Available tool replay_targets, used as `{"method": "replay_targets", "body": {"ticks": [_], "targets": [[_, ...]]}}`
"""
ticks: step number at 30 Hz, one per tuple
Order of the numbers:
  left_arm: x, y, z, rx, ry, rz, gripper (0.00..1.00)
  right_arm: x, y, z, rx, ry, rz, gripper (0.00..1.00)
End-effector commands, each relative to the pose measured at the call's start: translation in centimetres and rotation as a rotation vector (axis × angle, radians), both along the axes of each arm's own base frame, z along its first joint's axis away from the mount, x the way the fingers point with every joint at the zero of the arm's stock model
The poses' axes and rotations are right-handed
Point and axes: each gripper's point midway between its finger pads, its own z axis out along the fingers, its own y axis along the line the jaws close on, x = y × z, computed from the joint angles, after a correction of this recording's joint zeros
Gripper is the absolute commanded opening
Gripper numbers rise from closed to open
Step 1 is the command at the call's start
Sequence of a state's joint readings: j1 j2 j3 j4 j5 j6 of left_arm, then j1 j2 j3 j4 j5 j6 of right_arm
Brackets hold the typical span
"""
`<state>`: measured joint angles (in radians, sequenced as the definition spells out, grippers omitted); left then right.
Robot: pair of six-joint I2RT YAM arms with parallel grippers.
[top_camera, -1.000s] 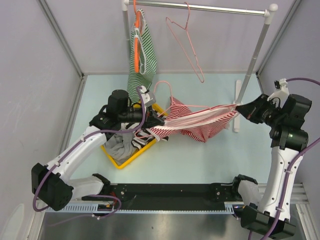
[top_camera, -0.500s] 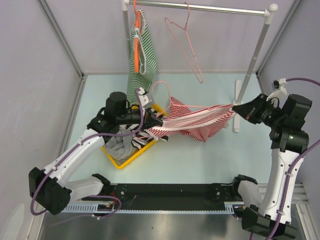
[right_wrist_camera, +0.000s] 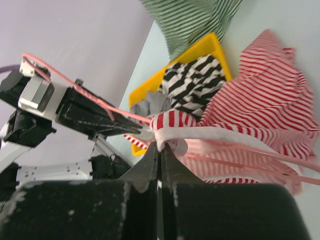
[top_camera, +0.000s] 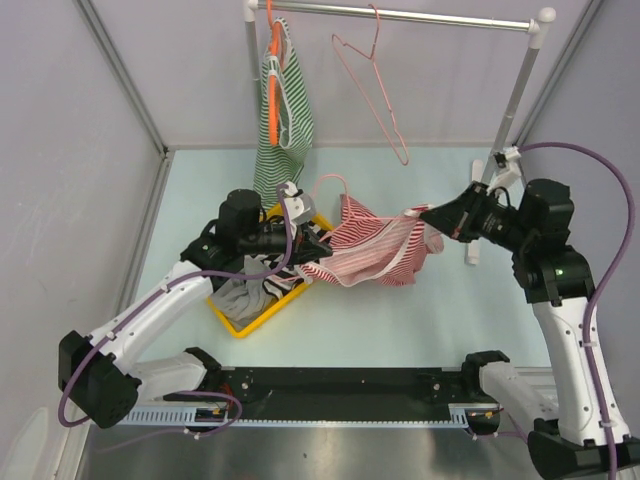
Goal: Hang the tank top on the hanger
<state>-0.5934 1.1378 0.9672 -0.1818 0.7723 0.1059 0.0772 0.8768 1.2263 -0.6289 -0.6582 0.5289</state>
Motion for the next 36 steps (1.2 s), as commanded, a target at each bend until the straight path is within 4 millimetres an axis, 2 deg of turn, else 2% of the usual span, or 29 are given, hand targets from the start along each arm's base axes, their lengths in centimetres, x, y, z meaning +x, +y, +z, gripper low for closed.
{"method": "replay_targets", "body": {"ticks": [1, 2, 4, 6, 8, 9, 10, 12, 14, 15, 21, 24, 25, 26, 28, 29, 30, 32, 36], "targets": [[0.1, -0.1, 1.8, -0.047, -0.063, 0.003, 0.00, 0.7, 2.3, 0.5, 0.017, -0.031, 0.027, 0.00], [0.0, -0.2, 1.9, -0.049, -0.064, -0.004, 0.00, 0.3, 3.1, 0.0, 0.003, -0.020, 0.055, 0.00], [-0.3, -0.1, 2.1, -0.056, -0.068, -0.014, 0.00, 0.8, 3.0, -0.8, -0.034, -0.016, 0.051, 0.03], [-0.6, 0.0, 2.2, -0.055, -0.072, -0.027, 0.00, 1.2, 2.1, -0.9, -0.057, -0.018, 0.017, 0.07], [-0.8, 0.0, 2.3, -0.056, -0.071, -0.039, 0.00, 1.7, 0.5, -0.4, -0.091, -0.032, -0.029, 0.18], [-1.2, 0.0, 2.5, -0.064, -0.065, -0.060, 0.00, 1.7, 0.1, -0.2, -0.101, -0.037, -0.030, 0.25], [-1.4, 0.0, 2.8, -0.072, -0.063, -0.073, 0.00, 2.0, -0.3, -0.3, -0.118, -0.035, -0.027, 0.45], [-1.8, 0.0, 3.1, -0.088, -0.048, -0.105, 0.00, 1.9, -1.0, 0.4, -0.118, -0.037, -0.022, 0.62], [-1.9, 0.0, 3.1, -0.087, -0.043, -0.110, 0.00, 1.7, -1.2, 0.6, -0.133, -0.041, -0.004, 0.88], [-1.7, 0.1, 3.0, -0.084, -0.040, -0.106, 0.00, 1.6, -1.3, 1.3, -0.142, -0.059, -0.006, 0.94], [-1.3, 0.5, 2.9, -0.073, -0.041, -0.105, 0.00, 1.0, -1.7, 1.7, -0.207, -0.092, 0.025, 0.95], [-1.8, 0.6, 2.8, -0.073, -0.031, -0.141, 0.00, 0.3, -1.5, 2.1, -0.242, -0.155, 0.068, 0.96], [-2.5, 0.6, 3.0, -0.079, -0.019, -0.186, 0.00, 0.1, -1.5, 2.3, -0.256, -0.186, 0.079, 0.96], [-2.8, 0.7, 2.2, -0.056, 0.005, -0.208, 0.00, -0.8, -1.0, 2.8, -0.257, -0.226, 0.120, 0.96], [-3.3, 0.8, 2.7, -0.051, 0.017, -0.252, 0.00, -1.9, -0.4, 2.9, -0.292, -0.299, 0.202, 0.95], [-3.8, 1.0, 1.8, -0.024, 0.057, -0.282, 0.00, -3.0, 0.4, 3.1, -0.286, -0.331, 0.270, 0.95], [-3.8, 1.2, 2.4, -0.021, 0.050, -0.291, 0.00, -3.7, 0.6, 3.1, -0.309, -0.375, 0.302, 0.95], [-4.2, 1.7, 1.7, 0.011, 0.074, -0.304, 0.00, -4.8, 1.2, 2.7, -0.328, -0.389, 0.359, 0.95], [-4.4, 2.8, 1.9, 0.035, 0.082, -0.300, 0.00, -6.0, 1.6, 0.7, -0.373, -0.353, 0.441, 0.89]]}}
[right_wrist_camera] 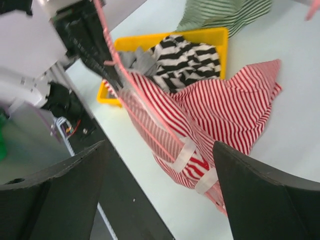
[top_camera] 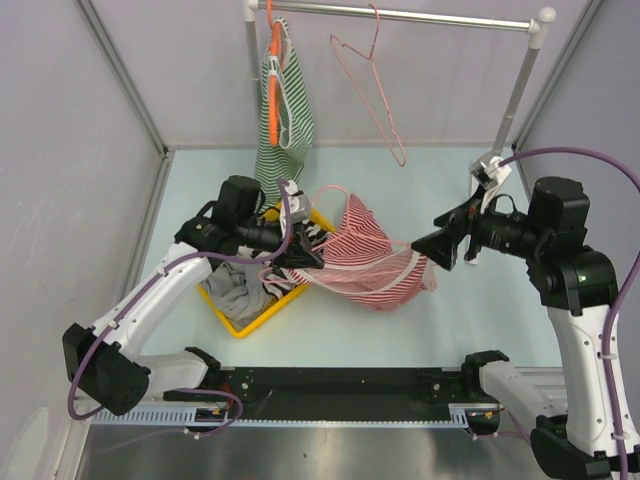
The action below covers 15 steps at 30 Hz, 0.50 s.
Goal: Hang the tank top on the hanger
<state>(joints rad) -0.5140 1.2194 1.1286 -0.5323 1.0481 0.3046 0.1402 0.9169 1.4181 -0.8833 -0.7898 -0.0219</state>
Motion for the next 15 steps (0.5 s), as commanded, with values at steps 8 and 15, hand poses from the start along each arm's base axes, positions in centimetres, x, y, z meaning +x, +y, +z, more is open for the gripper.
{"method": "replay_targets", "body": {"ticks": [8, 15], "targets": [[-2.5, 2.7, 2.5, -0.022, -0.022, -0.093, 0.00, -3.4, 1.5, -3.8, -0.147, 0.007, 0.189, 0.76], [-3.6, 2.8, 3.1, -0.049, -0.019, -0.128, 0.00, -2.8, 2.3, -5.2, -0.194, 0.008, 0.211, 0.76]]}}
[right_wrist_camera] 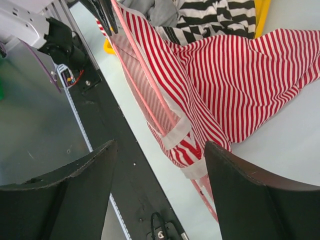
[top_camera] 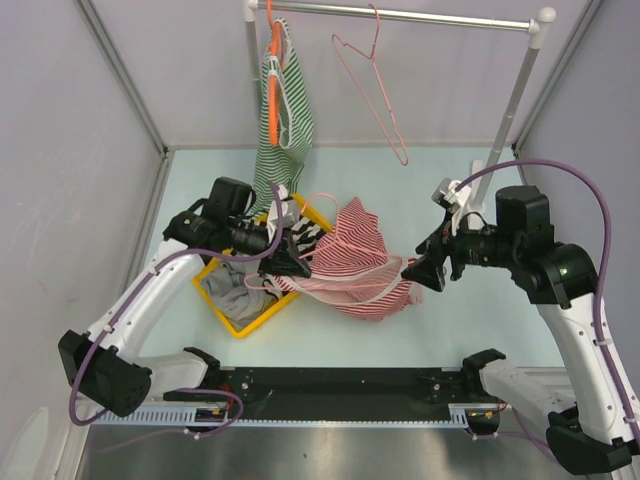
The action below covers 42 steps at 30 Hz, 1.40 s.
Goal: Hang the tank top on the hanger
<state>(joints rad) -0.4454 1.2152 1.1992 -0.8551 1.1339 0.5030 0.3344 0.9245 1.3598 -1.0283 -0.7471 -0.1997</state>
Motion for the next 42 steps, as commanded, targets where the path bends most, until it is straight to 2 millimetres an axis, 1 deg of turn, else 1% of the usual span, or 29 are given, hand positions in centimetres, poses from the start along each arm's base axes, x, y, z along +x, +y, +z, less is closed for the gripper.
{"method": "replay_targets", "body": {"ticks": [1, 5, 10, 13, 14, 17, 19, 20, 21, 22, 23, 24, 25, 26, 27, 28, 29, 30, 31, 32, 33, 34, 35, 37, 38, 39, 40, 41, 42], "targets": [[-1.6, 0.1, 3.3, -0.099, -0.079, -0.075, 0.00, 0.8, 0.2, -0.3, -0.043, -0.055, 0.002, 0.76], [-2.2, 0.1, 3.7, -0.123, -0.076, -0.098, 0.00, 0.8, 1.0, -1.0, -0.061, -0.036, 0.042, 0.75], [-2.7, 0.2, 4.2, -0.145, -0.084, -0.122, 0.00, 0.5, 2.0, -2.2, -0.075, -0.007, 0.094, 0.70], [-2.8, 0.2, 4.3, -0.146, -0.087, -0.124, 0.00, 0.1, 2.6, -2.5, -0.071, 0.010, 0.124, 0.61], [-2.8, 0.2, 4.2, -0.146, -0.089, -0.123, 0.00, 0.0, 2.7, -2.6, -0.069, 0.018, 0.129, 0.55], [-2.7, 0.2, 4.2, -0.142, -0.090, -0.121, 0.00, -0.7, 3.0, -2.7, -0.051, 0.038, 0.156, 0.48], [-2.5, 0.2, 4.1, -0.137, -0.091, -0.116, 0.00, -0.9, 3.2, -2.8, -0.043, 0.039, 0.163, 0.19], [-2.4, 0.1, 4.1, -0.135, -0.087, -0.112, 0.00, -1.0, 3.2, -2.8, -0.041, 0.044, 0.157, 0.00], [-2.3, 0.1, 4.0, -0.129, -0.074, -0.105, 0.00, -0.9, 3.3, -2.8, -0.037, 0.033, 0.154, 0.00], [-2.0, 0.0, 4.0, -0.128, -0.082, -0.098, 0.00, -0.8, 3.2, -3.3, -0.047, 0.037, 0.143, 0.00], [-1.8, -0.1, 4.0, -0.128, -0.081, -0.093, 0.02, -1.0, 3.1, -3.2, -0.045, 0.028, 0.138, 0.00], [-1.8, -0.1, 4.0, -0.123, -0.059, -0.081, 0.08, -0.8, 3.0, -3.4, -0.052, 0.023, 0.124, 0.00], [-1.2, -0.3, 4.2, -0.130, -0.078, -0.071, 0.15, -0.8, 2.9, -3.7, -0.056, 0.026, 0.114, 0.00], [-1.0, -0.4, 4.0, -0.129, -0.071, -0.061, 0.34, -1.0, 2.7, -3.5, -0.052, 0.015, 0.103, 0.00], [-0.9, -0.5, 4.1, -0.128, -0.043, -0.046, 0.43, -0.6, 2.5, -3.4, -0.053, 0.001, 0.072, 0.00], [-0.2, -0.8, 4.3, -0.141, -0.064, -0.037, 0.50, -0.6, 2.4, -3.4, -0.051, -0.006, 0.057, 0.00], [0.1, -0.9, 3.9, -0.135, -0.057, -0.023, 0.60, -0.5, 2.2, -3.8, -0.055, -0.008, 0.037, 0.00], [0.3, -1.0, 3.9, -0.132, -0.034, -0.008, 0.64, -0.2, 1.8, -3.3, -0.043, -0.050, 0.001, 0.00], [0.9, -1.2, 4.2, -0.144, -0.055, 0.000, 0.74, -0.1, 1.6, -3.1, -0.032, -0.058, -0.020, 0.00], [1.4, -1.3, 3.9, -0.136, -0.055, 0.025, 0.91, 0.1, 1.5, -3.2, -0.020, -0.076, -0.038, 0.00], [2.1, -1.6, 4.3, -0.147, -0.061, 0.049, 0.97, 0.1, 1.1, -2.8, -0.007, -0.105, -0.067, 0.00], [2.7, -1.7, 4.4, -0.147, -0.069, 0.076, 0.99, 0.1, 0.9, -2.6, 0.007, -0.107, -0.088, 0.00], [3.4, -1.7, 4.4, -0.138, -0.052, 0.131, 0.99, 0.2, 0.8, -2.5, 0.013, -0.120, -0.102, 0.00], [5.1, -2.0, 5.4, -0.168, -0.112, 0.205, 0.99, 0.3, 0.0, -2.1, 0.021, -0.144, -0.155, 0.00], [6.4, -1.8, 5.6, -0.166, -0.122, 0.293, 0.99, 0.4, -0.2, -2.1, 0.015, -0.144, -0.172, 0.00], [7.2, -1.8, 6.5, -0.189, -0.163, 0.327, 1.00, 0.8, -0.8, -2.2, 0.001, -0.152, -0.216, 0.00], [7.8, -1.6, 6.9, -0.196, -0.182, 0.365, 0.99, 0.9, -1.2, -2.2, -0.003, -0.156, -0.239, 0.00], [8.4, -1.3, 7.4, -0.207, -0.173, 0.421, 0.99, 1.4, -2.0, -2.4, -0.023, -0.164, -0.295, 0.00], [9.9, -0.9, 8.1, -0.218, -0.204, 0.509, 1.00, 1.7, -2.5, -2.5, -0.032, -0.169, -0.328, 0.00]]}}
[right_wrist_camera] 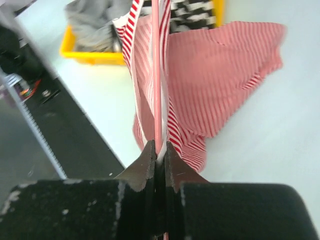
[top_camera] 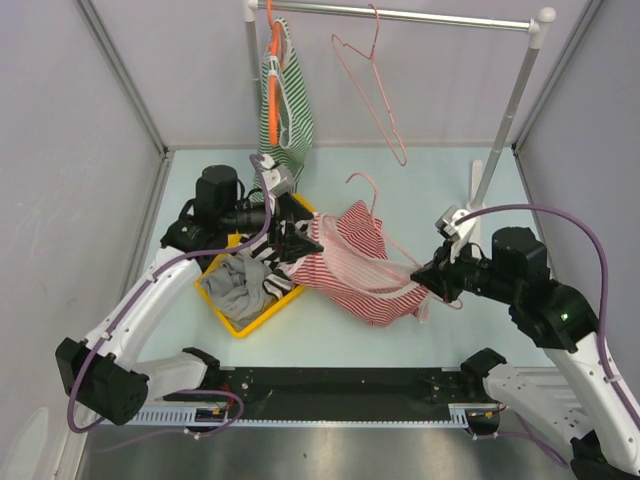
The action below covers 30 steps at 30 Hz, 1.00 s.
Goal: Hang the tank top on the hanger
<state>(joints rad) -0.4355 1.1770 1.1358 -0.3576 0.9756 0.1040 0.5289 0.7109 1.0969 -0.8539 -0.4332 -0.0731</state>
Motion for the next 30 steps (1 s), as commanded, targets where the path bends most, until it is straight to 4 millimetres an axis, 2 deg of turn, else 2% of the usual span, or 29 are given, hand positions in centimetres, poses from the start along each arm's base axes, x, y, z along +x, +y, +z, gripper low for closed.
{"method": "replay_targets", "body": {"ticks": [1, 2, 6, 10, 11, 19, 23, 26, 27, 29, 30], "targets": [[4.8, 1.2, 5.0, -0.110, -0.121, 0.318, 1.00, 2.6, -2.6, 1.8, 0.010, -0.120, -0.223, 0.00], [5.2, 1.6, 5.8, -0.135, -0.119, 0.364, 0.99, 3.2, -3.5, 1.9, 0.001, -0.143, -0.282, 0.00], [7.3, 4.0, 7.0, -0.187, -0.116, 0.509, 0.99, 3.8, -5.2, 1.9, -0.011, -0.171, -0.386, 0.00], [8.1, 5.3, 6.5, -0.207, -0.085, 0.561, 0.99, 4.7, -7.0, 0.9, -0.056, -0.169, -0.492, 0.00], [8.2, 5.4, 7.0, -0.226, -0.099, 0.562, 0.99, 4.8, -7.5, 1.0, -0.057, -0.179, -0.524, 0.00], [9.1, 6.5, 6.0, -0.240, -0.054, 0.582, 1.00, 5.8, -10.3, 1.4, -0.075, -0.202, -0.695, 0.00], [9.2, 6.8, 5.8, -0.246, -0.055, 0.582, 0.99, 6.8, -12.2, 2.8, -0.102, -0.240, -0.794, 0.00], [9.2, 7.1, 5.5, -0.245, -0.054, 0.586, 0.99, 7.7, -13.2, 4.6, -0.131, -0.270, -0.840, 0.00], [9.2, 7.4, 5.5, -0.246, -0.057, 0.595, 0.99, 7.9, -14.0, 6.0, -0.128, -0.290, -0.874, 0.00], [9.2, 7.5, 5.1, -0.244, -0.054, 0.599, 1.00, 8.8, -14.6, 6.7, -0.160, -0.297, -0.897, 0.00], [9.3, 7.8, 5.0, -0.243, -0.054, 0.606, 0.99, 9.0, -15.7, 8.3, -0.149, -0.318, -0.940, 0.00]]}}
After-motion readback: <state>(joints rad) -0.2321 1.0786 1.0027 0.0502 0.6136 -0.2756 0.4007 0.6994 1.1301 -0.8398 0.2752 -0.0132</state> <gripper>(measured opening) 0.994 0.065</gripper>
